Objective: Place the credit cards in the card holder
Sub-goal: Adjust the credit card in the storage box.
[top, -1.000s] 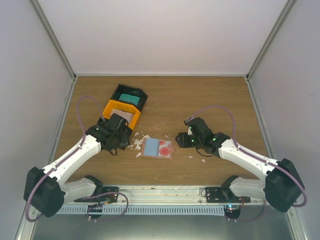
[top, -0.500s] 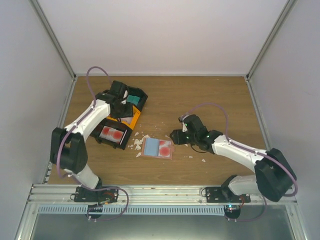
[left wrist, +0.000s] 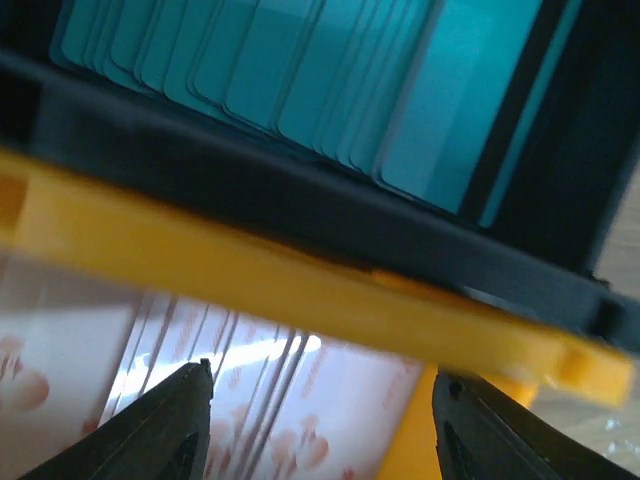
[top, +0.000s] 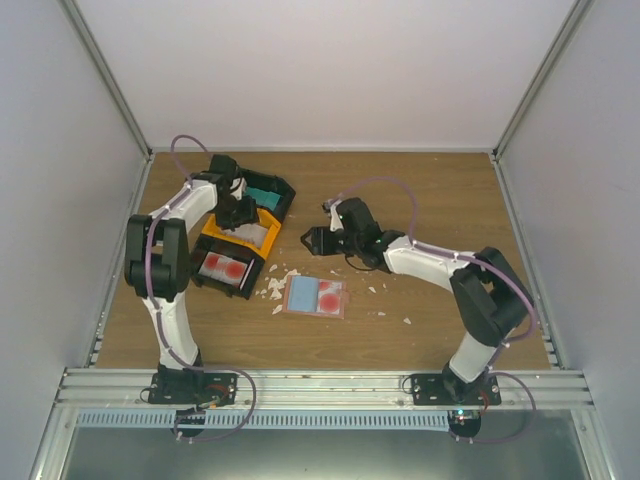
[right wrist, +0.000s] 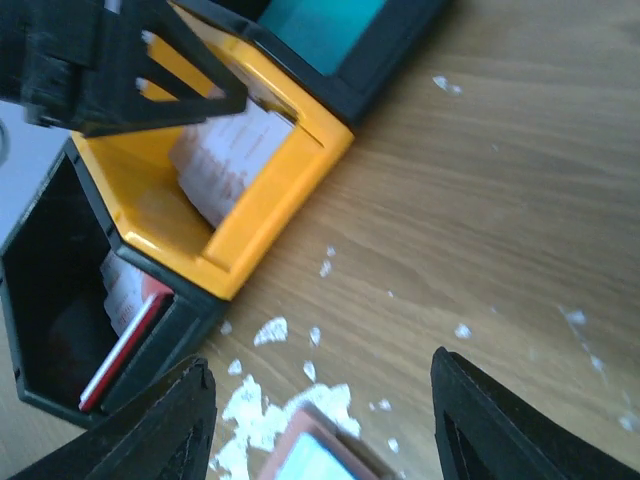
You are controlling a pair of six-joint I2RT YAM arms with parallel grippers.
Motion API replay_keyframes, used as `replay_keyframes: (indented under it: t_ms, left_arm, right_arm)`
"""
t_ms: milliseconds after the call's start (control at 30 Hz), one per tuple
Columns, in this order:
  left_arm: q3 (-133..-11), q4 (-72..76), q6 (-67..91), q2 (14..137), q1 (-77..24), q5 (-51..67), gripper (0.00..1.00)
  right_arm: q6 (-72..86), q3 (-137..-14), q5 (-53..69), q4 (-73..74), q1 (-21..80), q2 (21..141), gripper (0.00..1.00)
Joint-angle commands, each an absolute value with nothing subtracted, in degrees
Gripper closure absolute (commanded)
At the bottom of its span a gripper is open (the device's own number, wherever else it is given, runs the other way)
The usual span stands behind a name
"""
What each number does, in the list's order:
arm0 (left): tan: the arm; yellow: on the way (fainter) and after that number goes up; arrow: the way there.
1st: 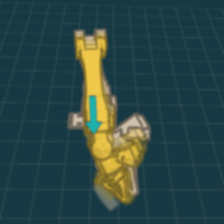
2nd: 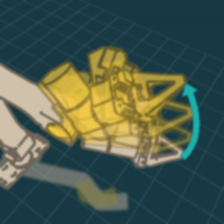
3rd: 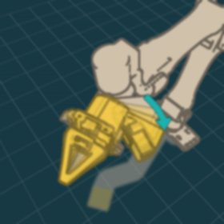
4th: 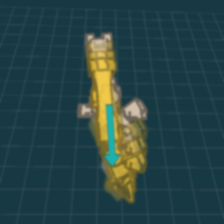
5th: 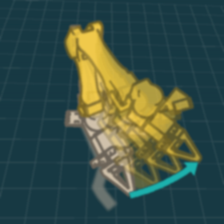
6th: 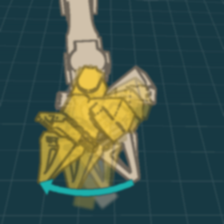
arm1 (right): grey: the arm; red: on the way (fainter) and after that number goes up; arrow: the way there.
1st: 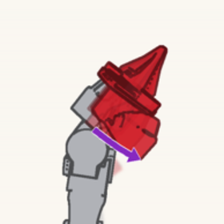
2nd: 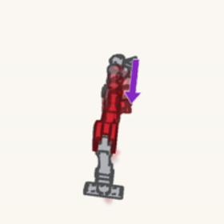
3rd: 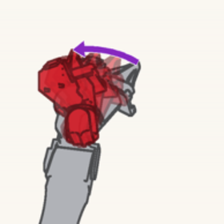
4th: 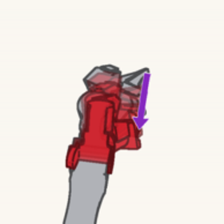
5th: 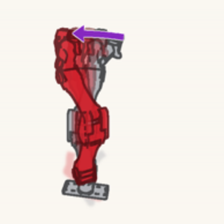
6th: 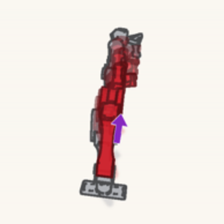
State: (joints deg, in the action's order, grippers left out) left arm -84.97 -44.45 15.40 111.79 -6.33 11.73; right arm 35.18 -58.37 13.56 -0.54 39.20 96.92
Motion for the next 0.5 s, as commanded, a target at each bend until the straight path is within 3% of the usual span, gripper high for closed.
replay_keyframes:
  t_ms: [0, 267, 467]
  left_arm:
    - [-88.8, -43.1, 14.0, 116.8, -5.4, 13.3, 0.39]
    - [-88.3, -42.3, 13.0, 119.4, -5.0, 15.6, 0.49]
    - [-86.5, -41.5, 12.5, 118.7, -4.7, 20.4, 0.58]
  right_arm:
    - [38.0, -63.3, 16.5, -4.6, 39.7, 102.5, 0.40]
    - [39.3, -72.3, 15.6, -4.0, 41.9, 112.7, 0.41]
    - [38.9, -77.1, 16.0, -3.1, 43.6, 119.3, 0.55]
